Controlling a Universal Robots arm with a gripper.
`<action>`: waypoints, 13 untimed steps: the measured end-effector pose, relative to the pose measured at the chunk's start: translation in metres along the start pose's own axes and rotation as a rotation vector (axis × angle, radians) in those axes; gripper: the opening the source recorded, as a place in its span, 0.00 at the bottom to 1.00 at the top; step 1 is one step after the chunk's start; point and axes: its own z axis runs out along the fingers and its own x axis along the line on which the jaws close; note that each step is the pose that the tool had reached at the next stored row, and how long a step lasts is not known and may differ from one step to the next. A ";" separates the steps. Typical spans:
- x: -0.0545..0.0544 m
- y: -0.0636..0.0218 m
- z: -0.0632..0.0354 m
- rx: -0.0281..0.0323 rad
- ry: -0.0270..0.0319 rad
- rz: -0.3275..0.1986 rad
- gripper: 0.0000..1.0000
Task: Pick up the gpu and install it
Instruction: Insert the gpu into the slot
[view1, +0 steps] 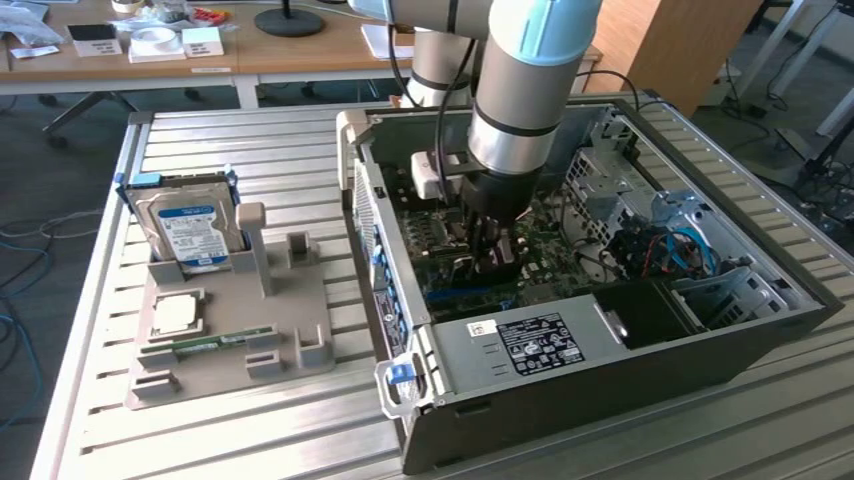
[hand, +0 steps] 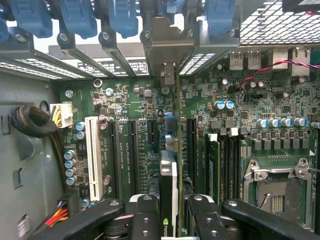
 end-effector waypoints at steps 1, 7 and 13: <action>0.000 0.0000 0.0002 0.0000 0.0001 0.000 0.27; 0.000 0.0011 0.0005 0.0006 -0.0003 0.000 0.27; 0.000 0.0013 0.0024 0.0007 -0.0013 0.000 0.27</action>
